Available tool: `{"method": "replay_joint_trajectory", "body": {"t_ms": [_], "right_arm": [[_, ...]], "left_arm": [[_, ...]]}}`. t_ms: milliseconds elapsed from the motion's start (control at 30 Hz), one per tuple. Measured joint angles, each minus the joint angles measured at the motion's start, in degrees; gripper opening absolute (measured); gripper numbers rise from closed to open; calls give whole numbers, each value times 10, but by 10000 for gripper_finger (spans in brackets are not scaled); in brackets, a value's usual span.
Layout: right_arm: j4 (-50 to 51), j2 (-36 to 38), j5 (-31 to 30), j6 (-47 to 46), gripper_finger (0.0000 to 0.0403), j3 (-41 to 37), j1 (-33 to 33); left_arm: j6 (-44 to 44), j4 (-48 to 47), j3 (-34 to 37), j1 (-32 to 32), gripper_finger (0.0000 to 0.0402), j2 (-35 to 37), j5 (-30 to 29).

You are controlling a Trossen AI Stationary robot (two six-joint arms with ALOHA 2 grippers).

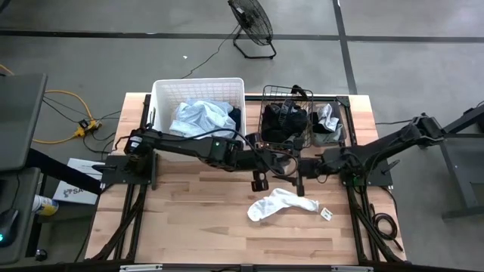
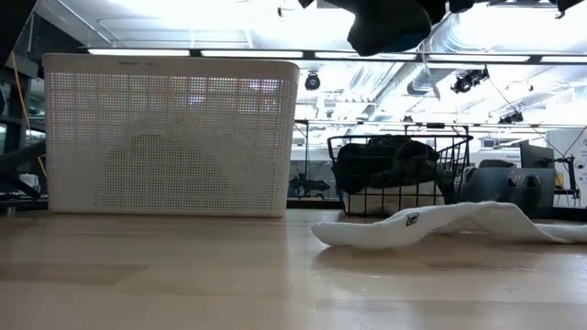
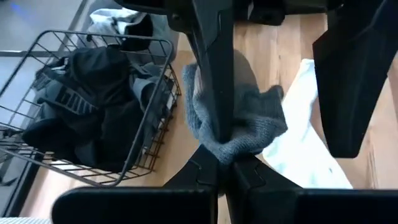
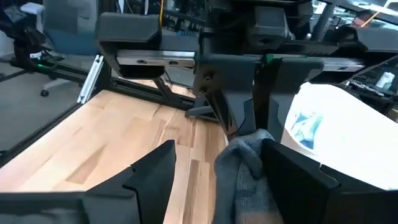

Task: Pick & Place Cloths
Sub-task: Put the dark gray sock into the black bin

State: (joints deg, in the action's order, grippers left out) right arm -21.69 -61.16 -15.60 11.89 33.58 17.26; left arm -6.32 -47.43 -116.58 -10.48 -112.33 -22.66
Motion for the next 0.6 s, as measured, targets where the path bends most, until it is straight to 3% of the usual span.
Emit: {"method": "replay_joint_trajectory", "body": {"t_ms": [200, 600], "right_arm": [[0, 0, -72, 0, 228, 0, -1], [33, 1, -68, -33, 163, 0, 0]], "left_arm": [[-13, 16, 0, 0, 0, 0, 38], [-15, 36, -10, 0, 0, 0, 72]]}}
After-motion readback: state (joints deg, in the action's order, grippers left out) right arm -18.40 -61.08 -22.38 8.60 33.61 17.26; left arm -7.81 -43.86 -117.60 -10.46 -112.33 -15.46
